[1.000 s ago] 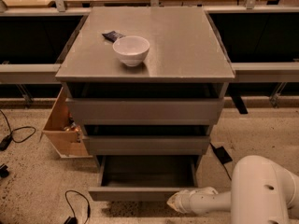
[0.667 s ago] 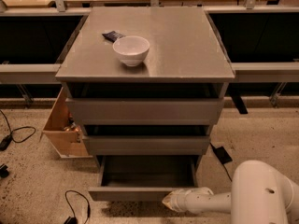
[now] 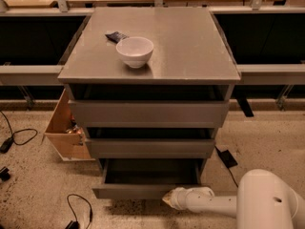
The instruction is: Close bottom drawer
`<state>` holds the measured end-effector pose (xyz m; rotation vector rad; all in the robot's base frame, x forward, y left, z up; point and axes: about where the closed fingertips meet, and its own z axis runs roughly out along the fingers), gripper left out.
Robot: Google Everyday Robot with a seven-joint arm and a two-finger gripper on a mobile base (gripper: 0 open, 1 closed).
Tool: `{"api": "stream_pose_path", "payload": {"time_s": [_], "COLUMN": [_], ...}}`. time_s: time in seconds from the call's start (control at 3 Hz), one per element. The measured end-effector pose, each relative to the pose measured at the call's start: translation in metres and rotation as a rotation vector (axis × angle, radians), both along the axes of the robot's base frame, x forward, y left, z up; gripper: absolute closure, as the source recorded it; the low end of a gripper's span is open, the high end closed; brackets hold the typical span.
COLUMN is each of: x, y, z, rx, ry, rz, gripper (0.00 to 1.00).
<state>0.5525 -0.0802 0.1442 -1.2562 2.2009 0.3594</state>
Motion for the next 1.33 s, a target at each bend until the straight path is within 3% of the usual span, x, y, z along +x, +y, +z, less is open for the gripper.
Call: {"api": "stream_pose_path", "payload": {"time_s": [0.33, 0.67, 1.0, 1.33], "x": [0.004, 0.027, 0.034, 0.056], "y": [0.0, 0.0, 0.007, 0.001], "z": [0.0, -0.001, -0.013, -0.022], "rx": [-0.001, -0.005, 0.029, 0.03], "ry": [-0.005, -0.03, 0.001, 0.01], "rz": [-0.001, -0.005, -0.03, -0.017], "gripper": [1.0, 1.0, 1.0, 1.0]}}
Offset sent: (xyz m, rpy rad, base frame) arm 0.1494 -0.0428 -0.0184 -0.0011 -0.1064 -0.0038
